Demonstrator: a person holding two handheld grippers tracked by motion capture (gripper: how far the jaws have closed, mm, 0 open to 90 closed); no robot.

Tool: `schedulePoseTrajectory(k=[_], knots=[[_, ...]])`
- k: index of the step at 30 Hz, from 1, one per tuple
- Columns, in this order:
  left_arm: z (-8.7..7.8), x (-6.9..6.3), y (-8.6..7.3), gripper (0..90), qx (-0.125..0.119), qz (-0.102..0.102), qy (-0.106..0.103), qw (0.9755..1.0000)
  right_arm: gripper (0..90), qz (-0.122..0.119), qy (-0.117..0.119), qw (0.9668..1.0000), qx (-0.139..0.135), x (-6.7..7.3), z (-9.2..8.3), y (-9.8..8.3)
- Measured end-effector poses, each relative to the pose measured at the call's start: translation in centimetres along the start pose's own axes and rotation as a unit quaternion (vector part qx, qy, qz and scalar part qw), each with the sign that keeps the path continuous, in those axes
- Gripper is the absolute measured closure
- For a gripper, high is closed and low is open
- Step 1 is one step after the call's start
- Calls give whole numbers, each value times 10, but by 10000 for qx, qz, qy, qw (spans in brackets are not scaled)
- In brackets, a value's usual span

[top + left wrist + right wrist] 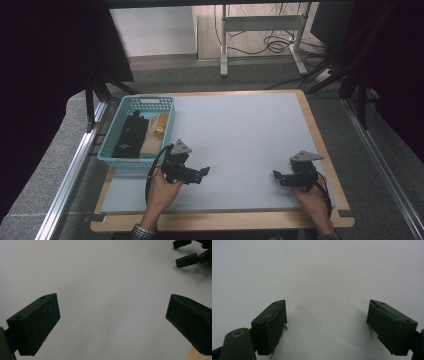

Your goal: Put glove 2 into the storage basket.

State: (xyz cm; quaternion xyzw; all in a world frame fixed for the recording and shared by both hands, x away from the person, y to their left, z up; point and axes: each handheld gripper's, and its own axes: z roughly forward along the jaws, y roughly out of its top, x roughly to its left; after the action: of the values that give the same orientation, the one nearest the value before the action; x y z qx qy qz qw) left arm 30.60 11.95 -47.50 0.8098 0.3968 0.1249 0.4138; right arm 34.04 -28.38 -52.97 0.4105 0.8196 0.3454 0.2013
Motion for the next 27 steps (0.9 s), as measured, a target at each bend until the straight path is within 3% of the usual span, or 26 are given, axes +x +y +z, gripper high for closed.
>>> schedulePoseTrajectory(k=[14, 27], knots=[[23, -13, -5, 0, 11, 45, -243, 9997, 160, -1, 1, 10000, 0, 0, 0, 0], [44, -27, -11, 0, 181, 198, -404, 9988, 160, -2, 3, 10000, -1, 0, 0, 0]])
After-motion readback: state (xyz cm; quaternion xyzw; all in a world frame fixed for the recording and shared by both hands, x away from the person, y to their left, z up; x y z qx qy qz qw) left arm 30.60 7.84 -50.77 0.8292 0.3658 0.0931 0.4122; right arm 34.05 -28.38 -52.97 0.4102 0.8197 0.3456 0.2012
